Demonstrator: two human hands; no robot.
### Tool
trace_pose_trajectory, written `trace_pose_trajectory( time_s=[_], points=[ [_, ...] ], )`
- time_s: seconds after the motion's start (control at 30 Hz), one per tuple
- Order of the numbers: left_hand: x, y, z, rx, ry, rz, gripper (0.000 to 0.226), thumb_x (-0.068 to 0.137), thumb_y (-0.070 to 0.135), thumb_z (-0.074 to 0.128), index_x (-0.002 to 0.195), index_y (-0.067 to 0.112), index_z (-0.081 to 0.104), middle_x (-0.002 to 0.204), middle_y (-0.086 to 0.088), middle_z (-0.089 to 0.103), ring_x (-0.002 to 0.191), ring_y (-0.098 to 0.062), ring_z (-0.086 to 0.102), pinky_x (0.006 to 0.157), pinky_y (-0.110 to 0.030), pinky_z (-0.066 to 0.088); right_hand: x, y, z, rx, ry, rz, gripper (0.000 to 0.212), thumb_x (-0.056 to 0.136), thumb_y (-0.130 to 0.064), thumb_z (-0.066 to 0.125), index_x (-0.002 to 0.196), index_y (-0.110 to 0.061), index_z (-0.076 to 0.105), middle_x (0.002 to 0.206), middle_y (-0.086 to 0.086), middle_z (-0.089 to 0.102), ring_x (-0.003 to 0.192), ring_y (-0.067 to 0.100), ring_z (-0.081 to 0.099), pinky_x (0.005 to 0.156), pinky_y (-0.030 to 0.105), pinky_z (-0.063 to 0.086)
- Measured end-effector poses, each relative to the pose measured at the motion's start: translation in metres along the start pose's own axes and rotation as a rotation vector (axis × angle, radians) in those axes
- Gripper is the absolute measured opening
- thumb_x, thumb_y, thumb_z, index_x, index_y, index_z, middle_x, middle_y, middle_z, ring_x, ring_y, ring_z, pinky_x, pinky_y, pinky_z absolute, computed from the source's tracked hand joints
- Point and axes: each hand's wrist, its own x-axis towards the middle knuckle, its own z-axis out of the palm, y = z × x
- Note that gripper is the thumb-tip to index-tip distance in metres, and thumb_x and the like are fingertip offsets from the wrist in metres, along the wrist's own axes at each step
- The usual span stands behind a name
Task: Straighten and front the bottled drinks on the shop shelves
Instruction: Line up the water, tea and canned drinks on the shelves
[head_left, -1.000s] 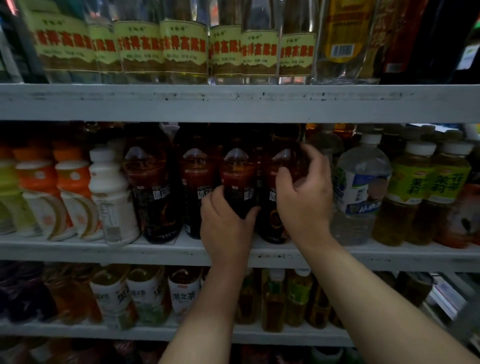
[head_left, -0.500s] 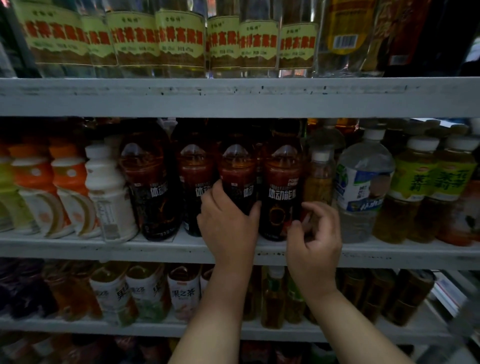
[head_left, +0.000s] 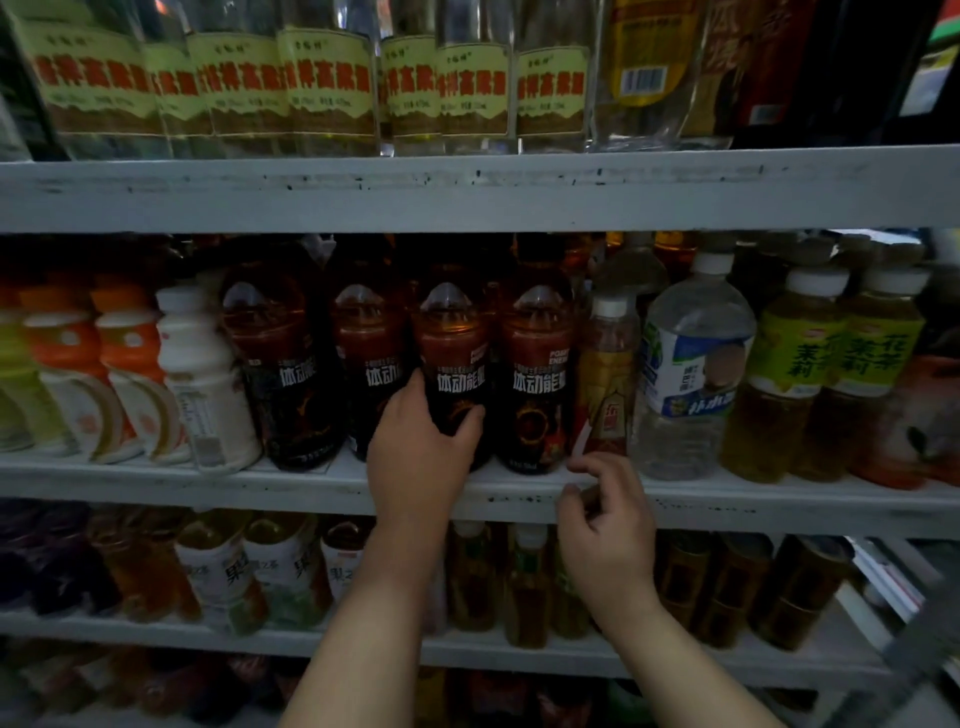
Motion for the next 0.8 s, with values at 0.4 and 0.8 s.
trace_pose_trajectory(
  time_s=[0.4, 0.8],
  points=[
    [-0.003, -0.015, -0.012, -0.131, -0.195, -0.029, 0.039, 0.081, 0.040, 0.070, 0.115, 0.021, 0.064, 0.102, 0.006, 0.067, 0.093, -0.007, 0.058, 0.077, -0.018, 0.040, -0.008, -0.001, 0.012, -0.015, -0.126, 0.041, 0.020, 0.088, -0.014, 0.056, 0.095, -0.032, 0.056, 0.097, -0.025, 0.049, 0.077, 0.003, 0.054, 0.063, 0.016, 0.041],
    [0.023, -0.036, -0.022, 0.212, 0.079, -0.168, 0.093, 0.066, 0.053, 0.078, 0.137, 0.015, 0.031, 0.126, -0.010, 0.050, 0.113, -0.028, 0.053, 0.078, -0.041, 0.051, -0.017, -0.024, 0.042, -0.072, -0.149, -0.033, 0.020, 0.084, -0.005, 0.060, 0.091, -0.023, 0.059, 0.093, -0.021, 0.050, 0.082, 0.000, 0.052, 0.067, 0.015, 0.039]
  ],
)
